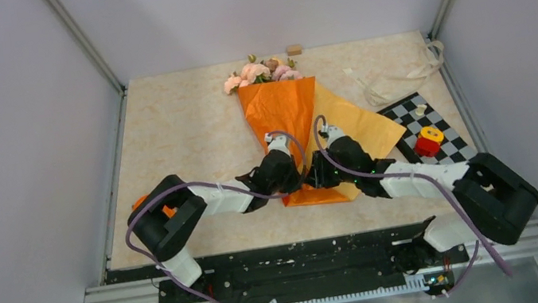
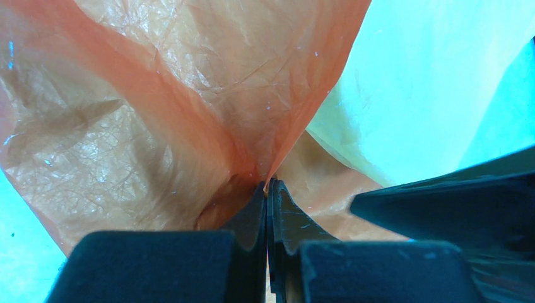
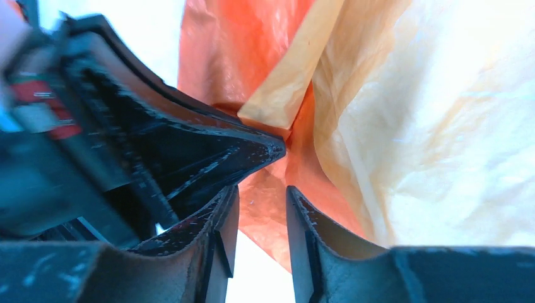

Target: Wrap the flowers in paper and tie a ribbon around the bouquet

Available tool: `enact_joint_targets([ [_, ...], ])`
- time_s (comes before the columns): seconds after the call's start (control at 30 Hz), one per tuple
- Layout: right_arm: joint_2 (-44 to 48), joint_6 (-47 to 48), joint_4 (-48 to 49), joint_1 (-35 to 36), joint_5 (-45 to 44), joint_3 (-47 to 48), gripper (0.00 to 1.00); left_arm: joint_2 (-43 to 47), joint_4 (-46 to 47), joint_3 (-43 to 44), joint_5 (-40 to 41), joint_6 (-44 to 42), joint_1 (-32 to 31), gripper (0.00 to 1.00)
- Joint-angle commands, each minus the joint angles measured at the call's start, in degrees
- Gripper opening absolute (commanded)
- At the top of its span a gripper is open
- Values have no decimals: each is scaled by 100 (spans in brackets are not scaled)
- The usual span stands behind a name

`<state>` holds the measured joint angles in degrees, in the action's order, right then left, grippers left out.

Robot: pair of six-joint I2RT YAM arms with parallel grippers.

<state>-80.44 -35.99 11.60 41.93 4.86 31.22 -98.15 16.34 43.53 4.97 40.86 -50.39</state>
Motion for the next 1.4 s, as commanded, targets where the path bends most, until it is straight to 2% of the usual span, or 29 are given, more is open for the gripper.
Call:
enact_joint_targets([
  [0.0,930,204,-600,-44,-918,298,40,-101,59,196,-145,25,-32,0],
  [0.1,1376,32,-590,-44,-1765,151,59,-101,59,206,-176,31,-32,0],
  [0.17,1507,-90,-389,-57,-2193,75,67,-119,54,220,-195,40,-32,0],
  [0.3,1248,-51,15,-91,-2585,323,71,-147,-1,267,-195,35,-32,0],
  [0.5,-225,81,59,-234,-2436,1306,71,-152,-51,298,-170,-6,-32,1],
  [0.63,-1025,221,42,-295,-2047,1870,60,-124,-86,298,-177,-33,-32,1],
  [0.8,-1462,232,-90,-340,-1875,2040,40,-28,-104,313,-244,-60,-32,5],
  [0.93,-1499,378,-248,-454,-1870,2011,14,87,-237,382,-328,-85,-32,13],
  [1.03,-1443,487,-286,-638,-1711,1928,0,284,-297,360,-458,-109,-32,21],
  [1.23,-1499,706,45,-1033,-810,1710,0,810,-372,312,-953,-283,-33,41],
  [1.37,-1685,682,162,-1148,-247,1677,0,1102,-451,311,-696,-442,25,51],
])
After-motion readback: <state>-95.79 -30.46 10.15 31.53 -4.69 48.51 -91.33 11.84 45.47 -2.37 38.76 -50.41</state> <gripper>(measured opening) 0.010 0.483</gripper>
